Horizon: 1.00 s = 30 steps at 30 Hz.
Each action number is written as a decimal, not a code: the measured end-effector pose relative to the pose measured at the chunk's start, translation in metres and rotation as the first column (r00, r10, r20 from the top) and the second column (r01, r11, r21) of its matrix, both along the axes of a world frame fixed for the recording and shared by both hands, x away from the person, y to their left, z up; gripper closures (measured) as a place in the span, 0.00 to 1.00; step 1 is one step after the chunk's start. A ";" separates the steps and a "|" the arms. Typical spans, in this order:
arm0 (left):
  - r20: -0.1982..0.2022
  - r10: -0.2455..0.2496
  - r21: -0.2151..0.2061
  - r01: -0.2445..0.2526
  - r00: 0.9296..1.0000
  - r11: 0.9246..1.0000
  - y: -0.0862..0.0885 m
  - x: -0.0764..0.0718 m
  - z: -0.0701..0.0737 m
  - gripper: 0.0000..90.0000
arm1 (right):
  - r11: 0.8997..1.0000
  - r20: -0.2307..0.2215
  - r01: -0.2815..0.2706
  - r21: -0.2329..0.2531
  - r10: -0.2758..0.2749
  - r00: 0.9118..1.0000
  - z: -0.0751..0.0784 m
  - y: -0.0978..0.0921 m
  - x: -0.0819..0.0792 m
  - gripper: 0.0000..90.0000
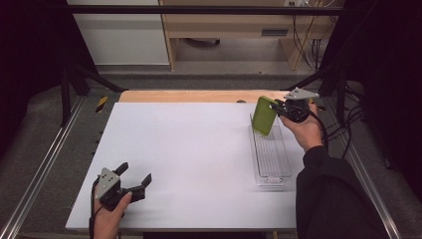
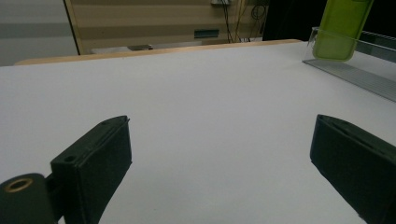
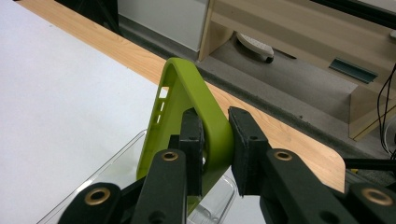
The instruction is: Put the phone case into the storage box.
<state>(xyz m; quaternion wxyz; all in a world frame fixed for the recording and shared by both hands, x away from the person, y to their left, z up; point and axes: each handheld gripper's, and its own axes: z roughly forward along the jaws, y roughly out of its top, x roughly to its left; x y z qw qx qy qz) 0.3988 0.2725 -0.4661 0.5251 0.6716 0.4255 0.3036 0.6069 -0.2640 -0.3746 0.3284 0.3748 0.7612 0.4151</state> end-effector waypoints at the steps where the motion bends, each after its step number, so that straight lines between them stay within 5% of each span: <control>1: 0.000 0.000 0.000 0.000 1.000 1.000 0.000 0.000 0.000 0.05 | 1.000 0.000 0.001 0.002 -0.001 1.000 0.000 0.000 0.000 0.85; 30: -0.001 -0.004 -0.002 0.004 1.000 1.000 0.000 0.000 0.000 0.05 | 1.000 0.017 0.008 -0.023 -0.008 1.000 -0.006 0.008 0.004 0.84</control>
